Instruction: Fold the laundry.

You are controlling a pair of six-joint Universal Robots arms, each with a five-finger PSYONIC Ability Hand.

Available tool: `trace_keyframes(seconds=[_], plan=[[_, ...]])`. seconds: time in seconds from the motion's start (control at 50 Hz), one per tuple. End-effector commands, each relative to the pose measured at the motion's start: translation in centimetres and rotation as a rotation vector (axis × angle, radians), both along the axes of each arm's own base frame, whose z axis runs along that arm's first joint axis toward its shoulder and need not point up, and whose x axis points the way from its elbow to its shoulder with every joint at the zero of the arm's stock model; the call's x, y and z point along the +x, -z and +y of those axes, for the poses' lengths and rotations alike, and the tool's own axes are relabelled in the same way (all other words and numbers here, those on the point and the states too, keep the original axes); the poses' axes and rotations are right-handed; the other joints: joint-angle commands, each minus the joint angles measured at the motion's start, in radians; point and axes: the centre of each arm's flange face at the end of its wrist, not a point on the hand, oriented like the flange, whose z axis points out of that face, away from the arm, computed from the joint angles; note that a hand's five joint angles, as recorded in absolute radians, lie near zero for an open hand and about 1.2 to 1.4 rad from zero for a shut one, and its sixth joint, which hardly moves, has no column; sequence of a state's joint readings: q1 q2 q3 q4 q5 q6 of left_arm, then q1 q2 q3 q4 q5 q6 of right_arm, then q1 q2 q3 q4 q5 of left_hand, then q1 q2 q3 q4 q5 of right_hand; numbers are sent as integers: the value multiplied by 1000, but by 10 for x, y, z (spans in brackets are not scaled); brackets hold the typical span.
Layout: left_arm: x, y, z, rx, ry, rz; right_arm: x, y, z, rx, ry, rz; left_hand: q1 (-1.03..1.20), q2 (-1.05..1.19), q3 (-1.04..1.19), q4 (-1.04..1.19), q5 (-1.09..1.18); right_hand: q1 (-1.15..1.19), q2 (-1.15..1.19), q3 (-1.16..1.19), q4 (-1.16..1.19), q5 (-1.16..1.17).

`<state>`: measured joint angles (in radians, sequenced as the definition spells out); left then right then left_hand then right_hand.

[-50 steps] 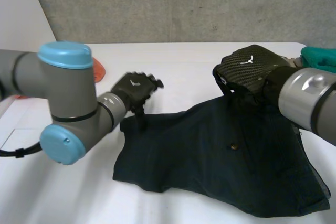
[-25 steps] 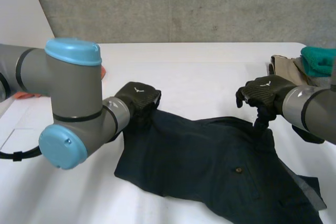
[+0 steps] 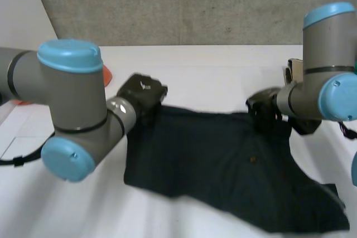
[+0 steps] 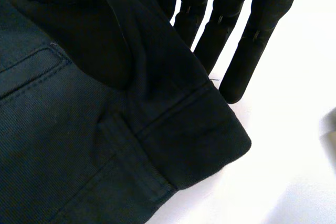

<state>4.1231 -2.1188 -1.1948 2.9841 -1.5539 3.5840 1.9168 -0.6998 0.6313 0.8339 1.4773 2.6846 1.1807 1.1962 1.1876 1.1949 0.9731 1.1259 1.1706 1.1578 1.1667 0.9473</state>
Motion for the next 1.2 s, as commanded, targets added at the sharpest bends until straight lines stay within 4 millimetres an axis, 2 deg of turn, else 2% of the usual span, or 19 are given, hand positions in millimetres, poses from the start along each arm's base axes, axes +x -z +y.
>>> trace_keyframes(seconds=[0.02,0.08,0.1,0.14,0.22,0.26,0.34,0.42,0.44,0.5,0.52,0.58,0.6,0.68,0.74,0.82,0.88,1.1,1.2], plan=[[-13,-91,-67,-443,-43,210,18,-94,-53,-586,76,-194,216,200,209,201,249,270,226,238,230,274],[-12,-145,-74,-628,-56,337,28,-129,-55,-769,74,-288,216,200,209,201,249,270,226,238,230,274],[-8,-181,-73,-736,-63,434,35,-154,-50,-882,62,-348,216,200,209,201,249,270,226,238,230,274],[2,-224,-67,-854,-71,592,40,-189,-39,-1027,46,-416,216,200,209,201,249,270,226,238,230,274],[17,-262,-61,-936,-65,788,33,-223,-24,-1178,38,-465,216,200,209,201,249,270,226,238,230,274],[21,-262,-63,-927,-73,808,33,-226,-18,-1207,21,-473,216,200,209,201,249,270,226,238,230,274],[31,-241,-74,-856,-124,748,37,-214,-12,-1223,-31,-462,216,200,209,201,249,270,226,238,230,274],[38,-195,-87,-725,-196,638,41,-185,-14,-1145,-65,-423,216,200,209,201,249,270,226,238,230,274],[39,-172,-90,-662,-220,592,43,-168,-16,-1093,-75,-402,216,200,209,201,249,270,226,238,230,274],[41,-134,-91,-569,-253,518,49,-137,-17,-995,-102,-368,216,200,209,201,249,270,226,238,230,274],[41,-111,-91,-515,-265,478,53,-116,-17,-927,-121,-340,216,200,209,201,249,270,226,238,230,274],[41,-73,-89,-430,-277,412,59,-80,-16,-822,-144,-286,216,200,209,201,249,270,226,238,230,274],[40,-46,-87,-372,-277,365,61,-56,-14,-758,-159,-242,216,200,209,201,249,270,226,238,230,274],[34,15,-78,-242,-265,250,63,1,-11,-623,-189,-120,216,200,209,201,249,270,226,238,230,274],[31,50,-67,-162,-247,158,61,27,-8,-557,-193,-44,216,200,209,201,249,270,226,238,230,274],[30,66,-49,-95,-216,53,48,65,4,-408,-204,137,216,200,209,201,249,270,226,238,230,274],[31,65,-39,-71,-201,10,42,71,18,-328,-223,205,216,200,209,201,249,270,226,238,230,274],[51,25,11,22,-158,-132,22,25,68,-252,-266,219,216,200,209,201,249,270,226,238,230,274],[61,24,41,107,-103,-264,9,11,94,-164,-296,264,216,200,209,201,249,270,226,238,230,274]])
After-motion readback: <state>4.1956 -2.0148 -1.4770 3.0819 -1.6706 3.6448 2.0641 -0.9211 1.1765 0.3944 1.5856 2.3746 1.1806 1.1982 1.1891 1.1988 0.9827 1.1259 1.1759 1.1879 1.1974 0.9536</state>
